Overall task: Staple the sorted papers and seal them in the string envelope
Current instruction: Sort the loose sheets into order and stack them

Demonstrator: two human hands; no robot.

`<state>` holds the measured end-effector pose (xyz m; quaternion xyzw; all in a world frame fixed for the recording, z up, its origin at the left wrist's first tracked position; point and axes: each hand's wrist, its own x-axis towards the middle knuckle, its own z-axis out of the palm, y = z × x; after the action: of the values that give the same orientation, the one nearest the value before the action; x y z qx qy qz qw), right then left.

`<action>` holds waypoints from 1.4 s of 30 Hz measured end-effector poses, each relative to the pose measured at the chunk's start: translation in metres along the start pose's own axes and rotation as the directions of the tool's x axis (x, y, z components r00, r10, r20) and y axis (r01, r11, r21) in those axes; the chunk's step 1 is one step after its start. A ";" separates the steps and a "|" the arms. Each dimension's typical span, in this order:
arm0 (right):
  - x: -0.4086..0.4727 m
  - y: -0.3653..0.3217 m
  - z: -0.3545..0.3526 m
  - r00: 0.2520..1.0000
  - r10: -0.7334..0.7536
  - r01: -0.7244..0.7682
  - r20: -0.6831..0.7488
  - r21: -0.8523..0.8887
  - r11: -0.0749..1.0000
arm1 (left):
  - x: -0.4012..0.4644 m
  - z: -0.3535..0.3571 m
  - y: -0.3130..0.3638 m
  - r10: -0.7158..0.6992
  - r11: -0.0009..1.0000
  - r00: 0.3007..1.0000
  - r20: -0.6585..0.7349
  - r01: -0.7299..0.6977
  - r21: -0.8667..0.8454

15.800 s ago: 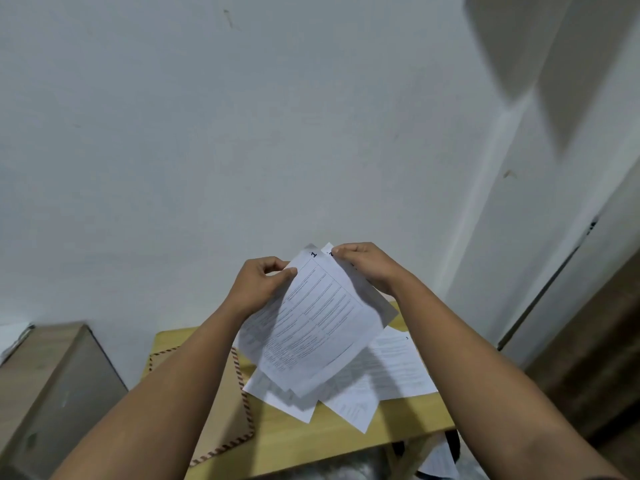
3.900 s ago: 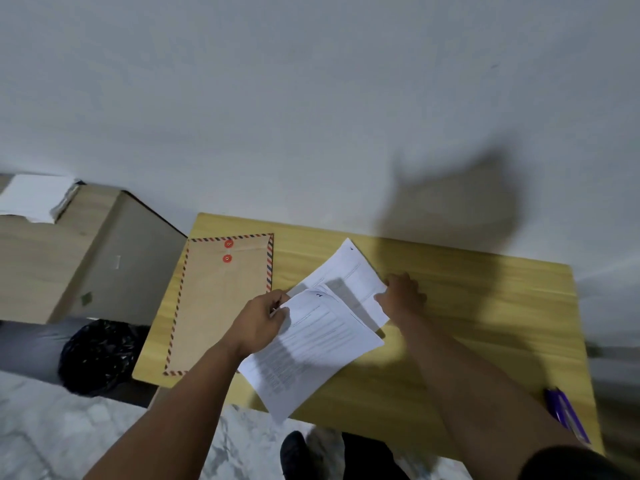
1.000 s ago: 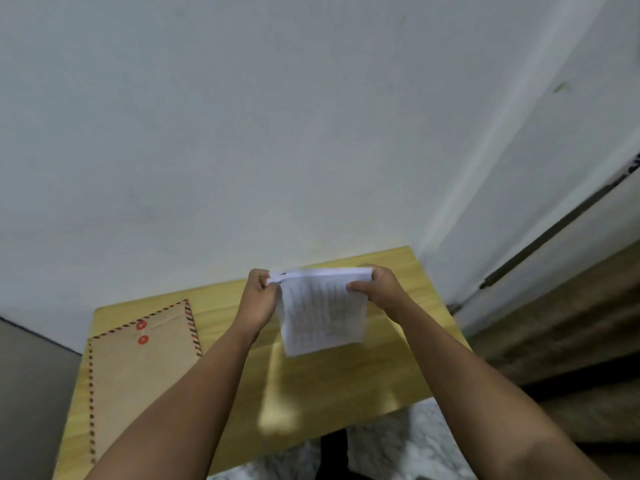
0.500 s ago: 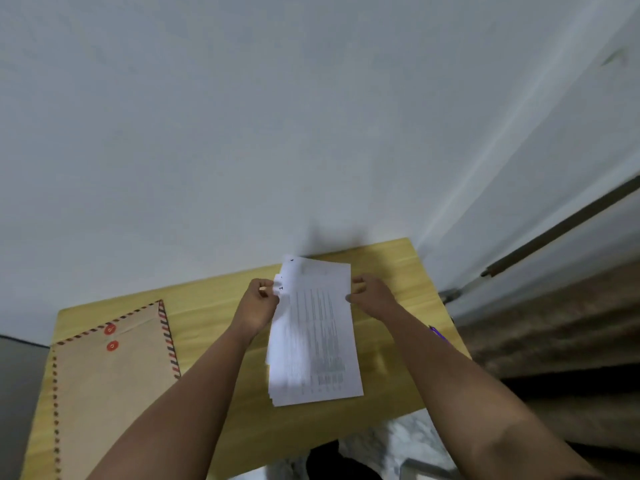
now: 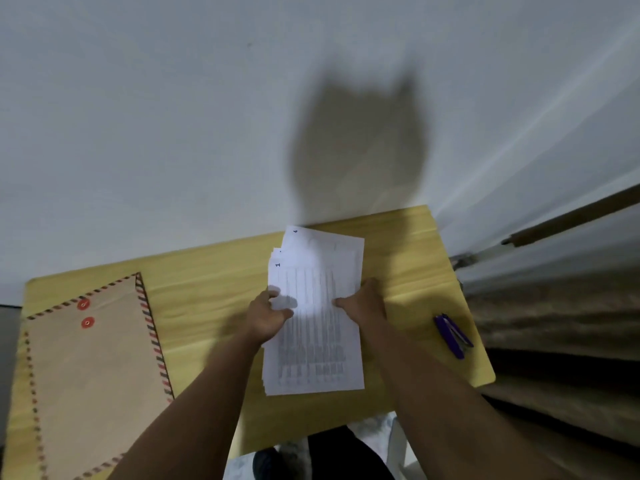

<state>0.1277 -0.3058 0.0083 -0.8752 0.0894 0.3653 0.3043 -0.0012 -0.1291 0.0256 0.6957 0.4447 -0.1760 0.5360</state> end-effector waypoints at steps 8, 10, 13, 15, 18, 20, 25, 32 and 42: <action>0.008 0.001 -0.002 0.997 0.009 -0.016 0.079 0.086 0.996 | 0.001 -0.003 -0.007 -0.021 0.999 0.999 0.025 0.022 -0.037; 0.008 0.001 -0.002 0.998 0.007 -0.014 0.059 0.110 0.994 | 0.003 -0.004 -0.009 -0.022 0.999 0.999 0.029 0.023 -0.043; 0.004 0.000 -0.002 0.998 -0.061 0.057 0.029 0.125 0.991 | 0.003 -0.005 -0.011 -0.019 0.997 0.998 0.052 0.022 -0.069; 0.001 -0.003 -0.006 0.991 -0.130 0.121 0.041 0.167 0.978 | 0.003 -0.007 -0.011 -0.009 0.995 0.997 0.072 0.016 -0.102; -0.008 -0.011 -0.023 0.967 -0.232 0.198 0.106 0.261 0.945 | -0.003 -0.016 -0.008 0.026 0.986 0.998 0.055 -0.016 -0.163; -0.015 -0.020 -0.038 0.953 -0.256 0.203 0.162 0.287 0.936 | -0.008 -0.026 0.002 0.043 0.965 0.999 0.014 -0.038 -0.258; -0.041 -0.051 -0.090 0.923 -0.350 0.270 0.158 0.379 0.885 | -0.022 -0.061 0.047 0.226 0.887 0.959 -0.170 -0.275 -0.370; -0.069 -0.083 -0.133 0.877 -0.472 0.473 -0.084 0.321 0.821 | -0.054 -0.077 0.113 0.422 0.822 0.869 -0.257 -0.486 -0.297; -0.074 -0.061 -0.113 0.868 -0.461 0.497 -0.186 0.333 0.801 | -0.072 -0.056 0.108 0.493 0.838 0.836 -0.240 -0.531 -0.127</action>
<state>0.1642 -0.3297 0.1499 -0.8121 -0.0531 0.2106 0.5415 0.0337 -0.1129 0.1618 0.7496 0.3071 0.0872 0.5799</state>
